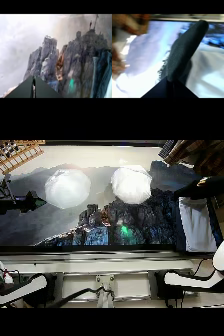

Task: Fold the clothes and pants, and hang the long-sleeved shirts on hangers.

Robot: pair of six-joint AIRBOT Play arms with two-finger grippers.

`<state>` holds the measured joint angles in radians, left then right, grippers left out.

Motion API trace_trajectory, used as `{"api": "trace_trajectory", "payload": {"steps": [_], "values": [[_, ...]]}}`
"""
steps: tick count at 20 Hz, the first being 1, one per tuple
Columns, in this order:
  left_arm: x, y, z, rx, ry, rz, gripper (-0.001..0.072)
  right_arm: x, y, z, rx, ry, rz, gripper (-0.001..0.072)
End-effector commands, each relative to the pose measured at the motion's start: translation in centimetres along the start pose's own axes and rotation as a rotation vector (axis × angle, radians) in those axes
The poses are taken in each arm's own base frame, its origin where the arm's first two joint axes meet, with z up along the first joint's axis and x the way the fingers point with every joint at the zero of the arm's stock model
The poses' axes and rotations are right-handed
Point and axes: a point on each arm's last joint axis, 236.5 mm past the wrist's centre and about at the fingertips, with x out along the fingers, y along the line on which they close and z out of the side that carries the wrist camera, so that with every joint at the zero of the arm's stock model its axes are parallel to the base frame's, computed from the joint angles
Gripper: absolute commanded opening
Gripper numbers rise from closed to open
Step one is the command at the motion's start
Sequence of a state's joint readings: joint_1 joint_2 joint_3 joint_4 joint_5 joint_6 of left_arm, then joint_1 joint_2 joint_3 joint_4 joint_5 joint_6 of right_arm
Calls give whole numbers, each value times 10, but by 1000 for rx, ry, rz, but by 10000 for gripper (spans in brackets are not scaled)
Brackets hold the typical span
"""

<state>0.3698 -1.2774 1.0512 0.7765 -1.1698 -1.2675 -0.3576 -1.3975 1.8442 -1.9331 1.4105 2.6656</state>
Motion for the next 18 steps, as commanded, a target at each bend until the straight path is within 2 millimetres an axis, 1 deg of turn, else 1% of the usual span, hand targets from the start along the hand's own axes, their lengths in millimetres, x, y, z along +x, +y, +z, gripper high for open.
{"api": "trace_trajectory", "payload": {"steps": [1,2,4,7,10,13,14,15,18], "values": [[0,0,0,1,1,0,19,-3,-50,-4,-39,-4,-121,21],[0,0,0,1,1,0,19,0,-59,-12,-52,6,-135,21],[0,0,0,1,2,0,19,6,-87,-31,-90,41,-188,21],[0,0,0,1,2,0,19,13,-135,-52,-103,80,-267,21],[0,0,0,1,2,0,19,13,-187,-57,-90,80,-322,21],[0,0,0,1,1,0,19,18,-229,-56,-153,84,-355,21],[0,0,0,1,1,0,19,21,-241,-57,-176,97,-375,21],[0,0,0,1,1,0,19,25,-248,-60,-184,109,-382,21],[0,0,-1,0,3,0,19,34,-257,-73,-205,155,-383,22]]}}
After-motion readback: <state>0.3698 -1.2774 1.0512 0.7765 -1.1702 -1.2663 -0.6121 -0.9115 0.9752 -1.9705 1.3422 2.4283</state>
